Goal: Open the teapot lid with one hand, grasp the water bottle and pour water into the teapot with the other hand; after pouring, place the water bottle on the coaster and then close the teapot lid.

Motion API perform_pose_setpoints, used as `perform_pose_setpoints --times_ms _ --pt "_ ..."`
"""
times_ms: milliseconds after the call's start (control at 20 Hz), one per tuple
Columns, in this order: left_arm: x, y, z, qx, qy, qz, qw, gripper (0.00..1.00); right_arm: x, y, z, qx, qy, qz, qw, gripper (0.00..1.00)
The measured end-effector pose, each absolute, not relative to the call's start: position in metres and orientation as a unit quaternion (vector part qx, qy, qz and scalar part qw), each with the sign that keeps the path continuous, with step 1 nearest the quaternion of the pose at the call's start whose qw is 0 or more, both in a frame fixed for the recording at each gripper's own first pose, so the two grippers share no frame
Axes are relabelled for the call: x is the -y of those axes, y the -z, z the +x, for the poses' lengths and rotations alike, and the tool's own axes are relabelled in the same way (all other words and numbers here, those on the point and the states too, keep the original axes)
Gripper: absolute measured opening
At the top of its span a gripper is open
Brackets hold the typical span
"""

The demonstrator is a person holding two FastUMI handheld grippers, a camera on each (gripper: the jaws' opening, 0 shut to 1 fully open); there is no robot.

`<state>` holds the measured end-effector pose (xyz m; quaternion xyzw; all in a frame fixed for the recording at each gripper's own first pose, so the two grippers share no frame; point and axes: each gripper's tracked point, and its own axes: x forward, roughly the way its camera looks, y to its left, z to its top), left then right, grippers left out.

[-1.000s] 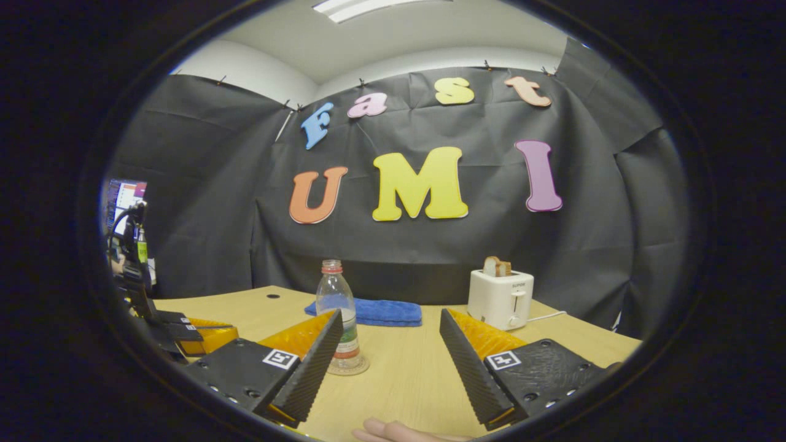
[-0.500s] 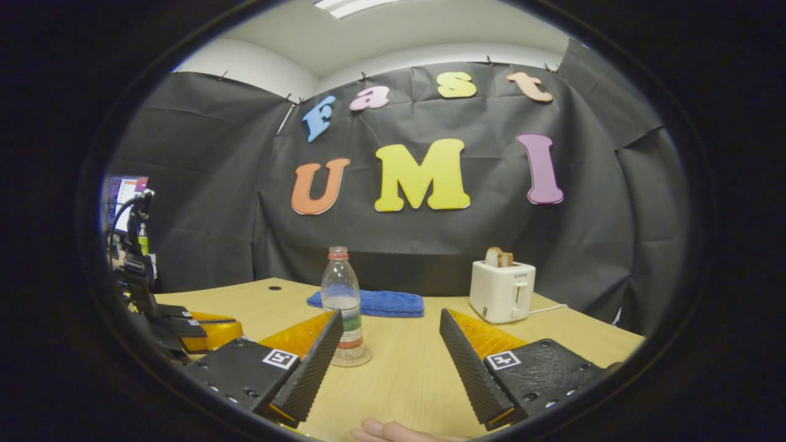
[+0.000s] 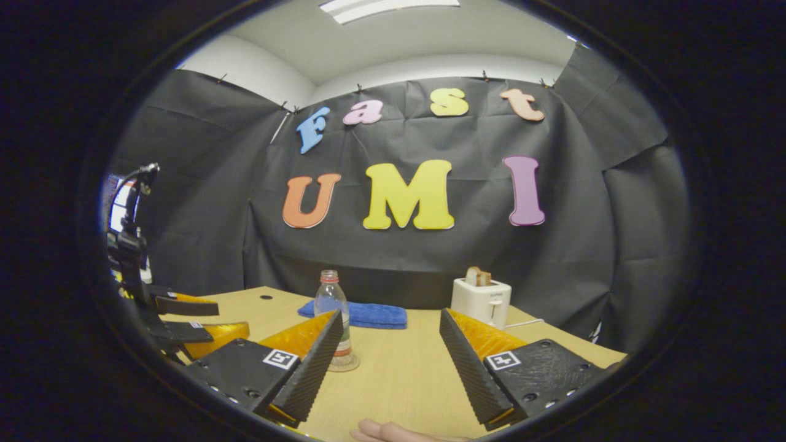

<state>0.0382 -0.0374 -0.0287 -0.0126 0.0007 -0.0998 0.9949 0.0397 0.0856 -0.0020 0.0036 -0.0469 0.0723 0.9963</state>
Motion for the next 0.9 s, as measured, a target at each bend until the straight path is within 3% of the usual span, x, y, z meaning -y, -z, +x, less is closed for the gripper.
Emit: perform_pose_setpoints --times_ms 100,400,900 --pt "0.030 0.004 0.017 0.014 0.089 -0.023 0.996 0.99 -0.073 -0.015 0.020 0.054 -0.059 -0.003 0.997 0.93" --pt "0.003 -0.054 -0.043 0.055 0.057 -0.061 0.995 0.99 -0.030 -0.030 -0.033 0.046 -0.010 -0.021 0.999 0.95" --pt "0.010 -0.045 -0.045 0.047 0.057 -0.030 0.997 1.00 -0.035 -0.015 -0.044 0.006 -0.029 -0.019 0.999 0.95"
